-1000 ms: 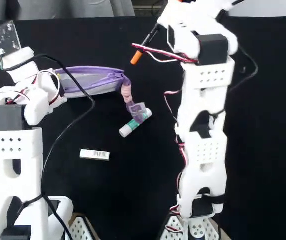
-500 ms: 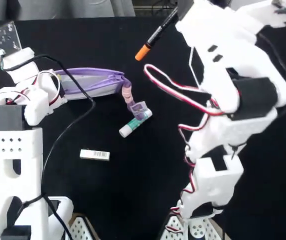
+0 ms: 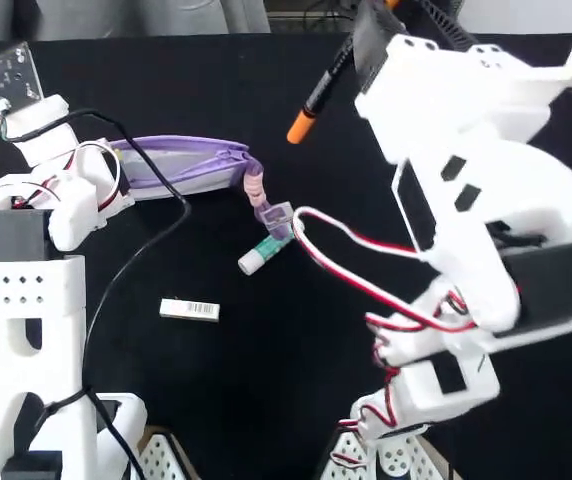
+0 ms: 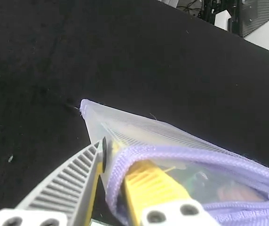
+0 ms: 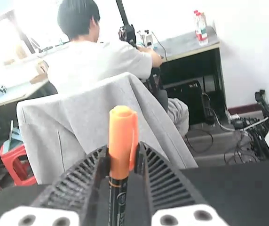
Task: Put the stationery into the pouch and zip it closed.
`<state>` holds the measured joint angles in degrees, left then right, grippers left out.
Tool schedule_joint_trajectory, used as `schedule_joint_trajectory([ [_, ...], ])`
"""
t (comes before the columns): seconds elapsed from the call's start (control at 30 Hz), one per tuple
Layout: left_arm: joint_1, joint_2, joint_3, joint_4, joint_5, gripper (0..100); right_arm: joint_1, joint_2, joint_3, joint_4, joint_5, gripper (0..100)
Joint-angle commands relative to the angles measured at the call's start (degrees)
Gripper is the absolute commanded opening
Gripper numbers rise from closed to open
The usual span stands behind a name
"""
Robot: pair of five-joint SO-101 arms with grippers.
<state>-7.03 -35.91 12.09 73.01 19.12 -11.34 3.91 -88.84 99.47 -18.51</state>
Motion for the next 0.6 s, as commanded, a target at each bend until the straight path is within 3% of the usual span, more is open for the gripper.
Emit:
schedule_joint_trajectory([
  [0.0, 0.7, -1.6, -1.5, -0.4, 0.5, 3, -1.1, -8.4, 9.8, 1.8, 0.5, 1.1],
  [0.57, 0.6, -1.6, -1.4, -0.2, 0.4, 3, -2.5, -10.8, 32.6, -6.2, 0.5, 1.1],
])
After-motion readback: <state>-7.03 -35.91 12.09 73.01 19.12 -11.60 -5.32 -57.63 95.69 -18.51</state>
